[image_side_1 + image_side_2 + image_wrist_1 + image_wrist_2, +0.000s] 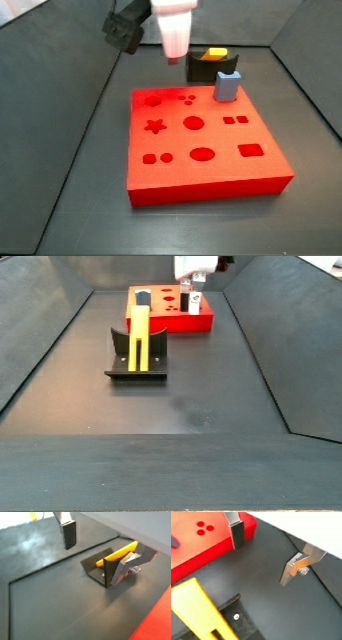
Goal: Pick up the square-circle object. Move up. Rotate the square-circle object. Place the square-circle object on the fixture. Regrasp the square-circle object. Move to above the board. Insert the square-circle object.
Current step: Regrasp the square-circle object.
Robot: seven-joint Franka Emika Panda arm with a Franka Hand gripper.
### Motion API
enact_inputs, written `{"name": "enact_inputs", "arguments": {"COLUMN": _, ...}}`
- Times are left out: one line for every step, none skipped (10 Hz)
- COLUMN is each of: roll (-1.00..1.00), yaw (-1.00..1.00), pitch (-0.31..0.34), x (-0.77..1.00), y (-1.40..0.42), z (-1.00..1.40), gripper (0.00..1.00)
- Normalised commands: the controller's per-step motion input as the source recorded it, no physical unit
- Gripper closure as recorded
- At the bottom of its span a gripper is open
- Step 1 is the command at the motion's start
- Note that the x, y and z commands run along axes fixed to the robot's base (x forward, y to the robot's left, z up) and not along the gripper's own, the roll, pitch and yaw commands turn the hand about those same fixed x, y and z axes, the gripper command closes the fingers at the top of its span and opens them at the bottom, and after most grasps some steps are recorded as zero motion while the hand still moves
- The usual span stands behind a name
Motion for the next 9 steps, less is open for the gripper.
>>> {"name": "enact_inputs", "arguments": {"roll": 0.48, "yaw": -0.59, "pitch": 0.02, "x": -0.04, "y": 0.0, "z": -0.01, "gripper": 0.0}}
{"name": "enact_inputs", "arguments": {"roll": 0.33, "yaw": -0.36, "pitch": 0.134, "x": -0.03, "y": 0.0, "z": 0.0, "gripper": 0.0}}
{"name": "enact_inputs", "arguments": {"roll": 0.27, "yaw": -0.24, "pitch": 0.177, "x": -0.02, "y": -0.01, "z": 0.0, "gripper": 0.0}}
{"name": "enact_inputs", "arguments": {"roll": 0.23, "yaw": -0.18, "pitch": 0.184, "x": -0.01, "y": -0.01, "z": 0.01, "gripper": 0.0}}
{"name": "enact_inputs", "arguments": {"roll": 0.22, "yaw": -0.13, "pitch": 0.203, "x": 1.0, "y": 0.0, "z": 0.0, "gripper": 0.0}}
{"name": "enact_inputs", "arguments": {"roll": 0.19, "yaw": -0.08, "pitch": 0.198, "x": 1.0, "y": 0.0, "z": -0.01, "gripper": 0.0}}
{"name": "enact_inputs", "arguments": {"roll": 0.17, "yaw": -0.01, "pitch": 0.21, "x": 1.0, "y": -0.01, "z": -0.03, "gripper": 0.0}}
{"name": "enact_inputs", "arguments": {"roll": 0.13, "yaw": 0.04, "pitch": 0.195, "x": 1.0, "y": -0.02, "z": -0.01, "gripper": 0.0}}
{"name": "enact_inputs", "arguments": {"roll": 0.1, "yaw": 0.06, "pitch": 0.186, "x": 1.0, "y": -0.02, "z": -0.01, "gripper": 0.0}}
